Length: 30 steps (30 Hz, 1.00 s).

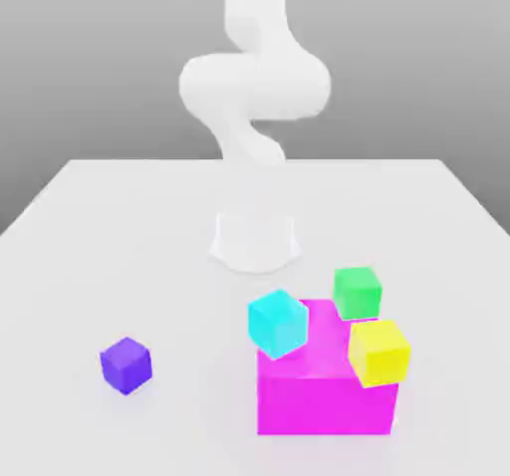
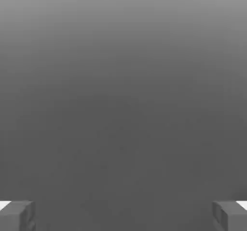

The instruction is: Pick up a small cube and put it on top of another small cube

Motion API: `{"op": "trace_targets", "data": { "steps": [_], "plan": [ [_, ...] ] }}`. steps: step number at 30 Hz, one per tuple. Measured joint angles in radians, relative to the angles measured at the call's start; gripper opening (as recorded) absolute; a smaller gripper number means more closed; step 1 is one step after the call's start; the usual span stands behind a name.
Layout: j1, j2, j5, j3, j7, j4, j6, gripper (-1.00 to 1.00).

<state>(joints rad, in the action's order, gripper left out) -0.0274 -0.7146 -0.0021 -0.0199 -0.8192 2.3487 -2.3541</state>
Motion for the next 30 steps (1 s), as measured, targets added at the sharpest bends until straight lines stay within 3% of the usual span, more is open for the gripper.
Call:
{"op": "trace_targets", "data": {
  "steps": [20,27,28,30],
  "plan": [
    [-0.234,0.738,0.039,-0.19,-0.124,0.408,-0.462,0.0],
    [-0.34,0.992,0.169,-0.066,-0.034,0.388,-0.658,0.0],
    [-0.354,1.016,0.179,-0.05,-0.027,0.383,-0.677,-1.0],
    [-0.354,1.016,0.178,-0.05,-0.027,0.383,-0.677,-1.0]
  ]
}}
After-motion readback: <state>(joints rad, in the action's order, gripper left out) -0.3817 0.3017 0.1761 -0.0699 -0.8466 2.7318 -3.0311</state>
